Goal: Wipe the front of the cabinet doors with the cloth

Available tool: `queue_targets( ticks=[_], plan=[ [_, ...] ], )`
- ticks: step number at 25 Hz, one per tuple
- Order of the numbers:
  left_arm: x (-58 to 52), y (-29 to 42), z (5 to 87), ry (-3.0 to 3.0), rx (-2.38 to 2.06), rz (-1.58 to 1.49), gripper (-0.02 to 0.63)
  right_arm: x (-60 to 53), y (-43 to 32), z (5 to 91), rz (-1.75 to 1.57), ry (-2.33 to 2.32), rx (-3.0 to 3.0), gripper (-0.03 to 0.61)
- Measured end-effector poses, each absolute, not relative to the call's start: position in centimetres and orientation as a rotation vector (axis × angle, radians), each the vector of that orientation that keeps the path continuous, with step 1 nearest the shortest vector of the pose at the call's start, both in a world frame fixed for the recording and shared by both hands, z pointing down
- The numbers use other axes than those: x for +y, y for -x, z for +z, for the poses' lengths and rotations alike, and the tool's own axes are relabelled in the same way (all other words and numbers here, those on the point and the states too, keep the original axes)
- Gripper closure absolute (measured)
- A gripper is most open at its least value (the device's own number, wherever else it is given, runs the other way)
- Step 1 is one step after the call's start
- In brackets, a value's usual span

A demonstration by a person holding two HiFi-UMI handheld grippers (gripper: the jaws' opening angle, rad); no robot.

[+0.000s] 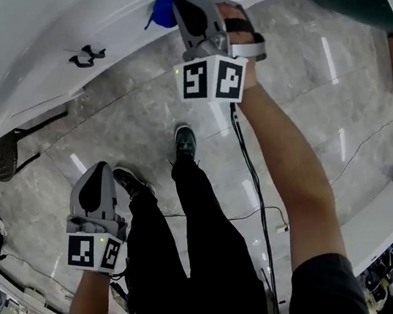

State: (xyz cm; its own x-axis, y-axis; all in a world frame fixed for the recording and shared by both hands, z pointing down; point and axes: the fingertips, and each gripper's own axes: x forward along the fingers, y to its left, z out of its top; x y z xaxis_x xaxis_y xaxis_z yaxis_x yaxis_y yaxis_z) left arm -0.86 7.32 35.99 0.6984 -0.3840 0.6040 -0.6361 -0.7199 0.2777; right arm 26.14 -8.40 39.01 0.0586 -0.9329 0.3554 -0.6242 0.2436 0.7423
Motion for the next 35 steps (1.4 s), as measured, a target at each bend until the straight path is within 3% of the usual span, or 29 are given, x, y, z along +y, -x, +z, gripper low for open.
queue_targets(
  ticks=[5,9,16,23,29,35],
  plan=[
    [8.7,-2.1,36.3,-2.452,-0.742,0.745,0.615,-6.7,-33.0,37.5,-0.348,-1.633,-1.596,0.549],
    [9.2,-3.3,35.6,-2.466,-0.732,0.756,0.615,-4.3,-33.3,36.8,-0.257,-1.710,-1.653,0.549],
    [8.8,-2.0,32.3,-2.501,-0.780,0.679,0.615,-4.1,-22.2,39.9,0.024,-1.670,-1.926,0.549],
    [8.9,3.1,32.0,-2.490,-0.765,0.609,0.615,-7.7,-11.4,40.7,0.060,-1.621,-2.004,0.549],
    [8.0,6.6,31.7,-2.477,-0.807,0.611,0.615,-11.0,-8.2,41.3,0.098,-1.621,-2.009,0.549],
    [6.9,4.9,34.0,-2.411,-0.916,0.619,0.615,-12.0,-8.4,42.2,0.013,-1.534,-2.106,0.549]
  ],
)
